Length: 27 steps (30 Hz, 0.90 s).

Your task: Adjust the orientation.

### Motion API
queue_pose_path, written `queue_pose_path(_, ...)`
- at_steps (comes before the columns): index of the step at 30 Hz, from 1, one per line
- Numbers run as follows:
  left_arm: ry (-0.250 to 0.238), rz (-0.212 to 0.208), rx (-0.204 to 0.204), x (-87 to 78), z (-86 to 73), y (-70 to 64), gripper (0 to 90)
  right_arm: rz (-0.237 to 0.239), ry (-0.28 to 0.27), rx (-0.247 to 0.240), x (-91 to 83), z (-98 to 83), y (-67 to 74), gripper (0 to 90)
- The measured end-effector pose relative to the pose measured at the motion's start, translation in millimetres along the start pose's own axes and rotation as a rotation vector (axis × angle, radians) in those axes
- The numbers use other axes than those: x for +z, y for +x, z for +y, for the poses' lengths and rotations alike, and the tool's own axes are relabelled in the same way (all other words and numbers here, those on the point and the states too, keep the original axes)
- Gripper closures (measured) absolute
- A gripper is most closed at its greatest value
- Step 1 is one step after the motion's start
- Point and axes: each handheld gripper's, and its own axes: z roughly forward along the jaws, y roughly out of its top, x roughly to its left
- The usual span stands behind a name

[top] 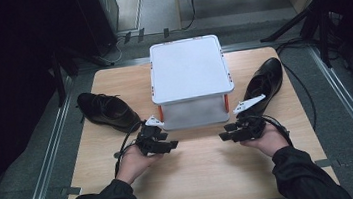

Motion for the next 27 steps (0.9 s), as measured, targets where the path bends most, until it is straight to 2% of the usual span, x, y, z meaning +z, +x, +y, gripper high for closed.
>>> queue_pose_path(2,0.007,-0.006,-0.011,0.6,0.5,0.7,40.8,-0.008,-0.002,-0.014,-1.5,-1.2,-0.6,54.2)
queue_pose_path(5,0.009,-0.005,-0.026,0.6,1.4,1.5,38.5,0.01,0.005,0.016,-5.6,-3.1,-2.9,59.0)
queue_pose_path(9,0.015,-0.007,-0.007,0.8,1.4,-0.9,40.0,-0.004,-0.003,-0.013,-6.6,-3.4,-3.4,59.0)
queue_pose_path(17,0.032,-0.027,-0.003,1.4,1.6,-1.2,43.9,0.006,-0.001,-0.008,-7.2,-2.7,-3.6,56.5)
queue_pose_path(22,0.025,-0.021,-0.025,-0.1,1.5,1.0,43.2,-0.005,-0.005,0.032,-11.5,-4.4,-7.4,57.4)
queue_pose_path(23,0.02,-0.024,-0.03,-0.7,1.3,1.9,40.7,0.009,-0.005,0.032,-12.8,-4.8,-6.7,59.8)
queue_pose_path(27,0.019,-0.031,-0.047,-3.5,1.2,4.1,44.7,0.016,0.015,0.047,-14.3,-5.7,-6.2,60.6)
